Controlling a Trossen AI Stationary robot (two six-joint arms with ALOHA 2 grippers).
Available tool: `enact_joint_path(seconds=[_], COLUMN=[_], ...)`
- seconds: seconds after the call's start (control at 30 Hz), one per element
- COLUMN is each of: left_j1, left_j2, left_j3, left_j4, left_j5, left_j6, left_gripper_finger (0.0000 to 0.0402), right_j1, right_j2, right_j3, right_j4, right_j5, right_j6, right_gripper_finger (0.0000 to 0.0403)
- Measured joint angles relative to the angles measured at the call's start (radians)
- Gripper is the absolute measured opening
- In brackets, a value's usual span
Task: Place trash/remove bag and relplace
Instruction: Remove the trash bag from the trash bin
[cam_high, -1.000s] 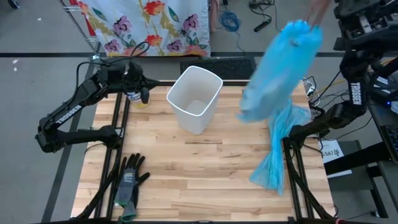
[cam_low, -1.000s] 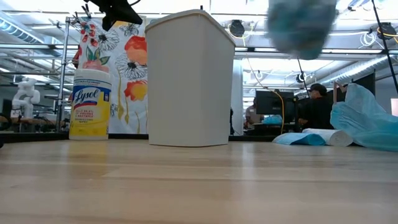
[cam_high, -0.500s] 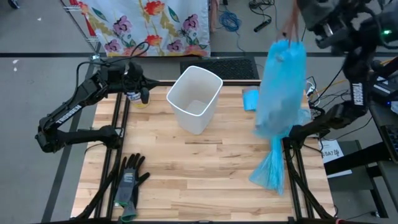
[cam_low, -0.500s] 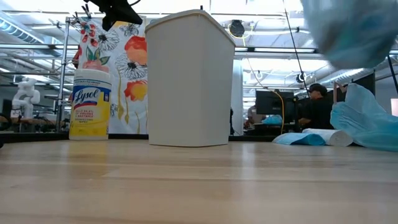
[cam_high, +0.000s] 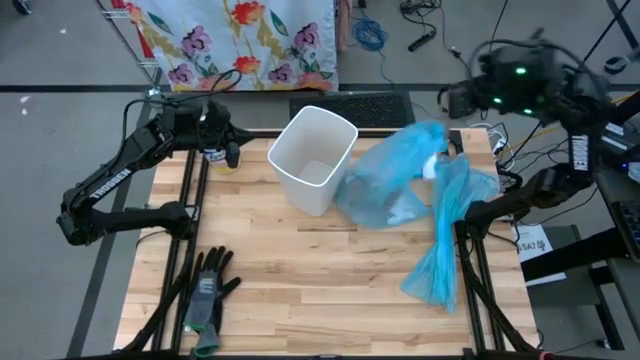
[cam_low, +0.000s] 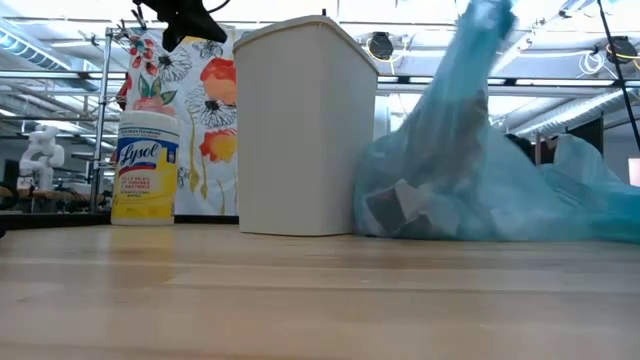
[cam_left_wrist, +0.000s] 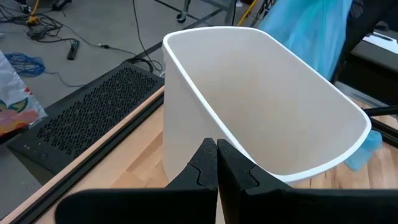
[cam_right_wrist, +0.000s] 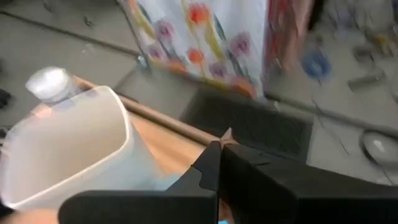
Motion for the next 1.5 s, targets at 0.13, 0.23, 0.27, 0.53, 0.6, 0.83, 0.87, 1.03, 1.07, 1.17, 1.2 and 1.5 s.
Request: enact_joint_path(seconds=[0.13, 0.23, 0.27, 0.53, 0.6, 0.83, 0.87, 1.03, 1.07, 1.17, 1.2, 1.5], left_j1=[0.000, 0.000, 0.000, 0.000, 0.000, 0.000, 0.000, 0.000, 0.000, 0.000, 0.000, -0.002], left_j2=[0.000, 0.002, 0.005, 0.025, 0.030, 0.052, 0.055, 0.074, 0.077, 0.084, 0.085, 0.078], left_j3=[-0.002, -0.004, -0.004, -0.004, -0.004, -0.004, -0.004, -0.004, -0.004, -0.004, -0.004, -0.004], left_j4=[0.003, 0.002, 0.003, 0.001, -0.002, -0.001, -0.001, 0.001, 0.000, 0.001, 0.001, 0.000], left_j5=[0.000, 0.000, 0.000, 0.000, 0.000, 0.000, 0.000, 0.000, 0.000, 0.001, 0.001, 0.004], left_j6=[0.000, 0.002, 0.008, 0.018, 0.018, 0.018, 0.018, 0.018, 0.018, 0.016, 0.017, -0.010], left_gripper_finger=[0.0000, 0.0000, 0.0000, 0.0000, 0.0000, 0.0000, 0.0000, 0.0000, 0.0000, 0.0000, 0.0000, 0.0000], right_j1=[0.048, 0.073, 0.072, 0.071, 0.073, 0.121, 0.125, 0.139, 0.138, 0.126, 0.121, 0.034], right_j2=[-0.005, 0.007, 0.011, 0.024, 0.026, 0.035, 0.042, 0.103, 0.121, 0.178, 0.196, 0.258], right_j3=[-0.139, -0.249, -0.293, -0.746, -0.860, -1.214, -1.259, -1.435, -1.459, -1.488, -1.488, -1.482], right_j4=[0.061, 0.039, 0.015, 0.158, 0.236, 0.514, 0.577, 0.966, 1.043, 1.195, 1.211, 1.302], right_j5=[-0.079, -0.111, -0.110, -0.347, -0.450, -0.581, -0.590, -0.599, -0.593, -0.496, -0.446, -0.220], right_j6=[0.035, 0.082, 0.090, 0.127, 0.149, 0.250, 0.262, 0.324, 0.330, 0.328, 0.320, 0.214], right_gripper_finger=[0.0000, 0.0000, 0.0000, 0.0000, 0.0000, 0.0000, 0.0000, 0.0000, 0.0000, 0.0000, 0.0000, 0.0000])
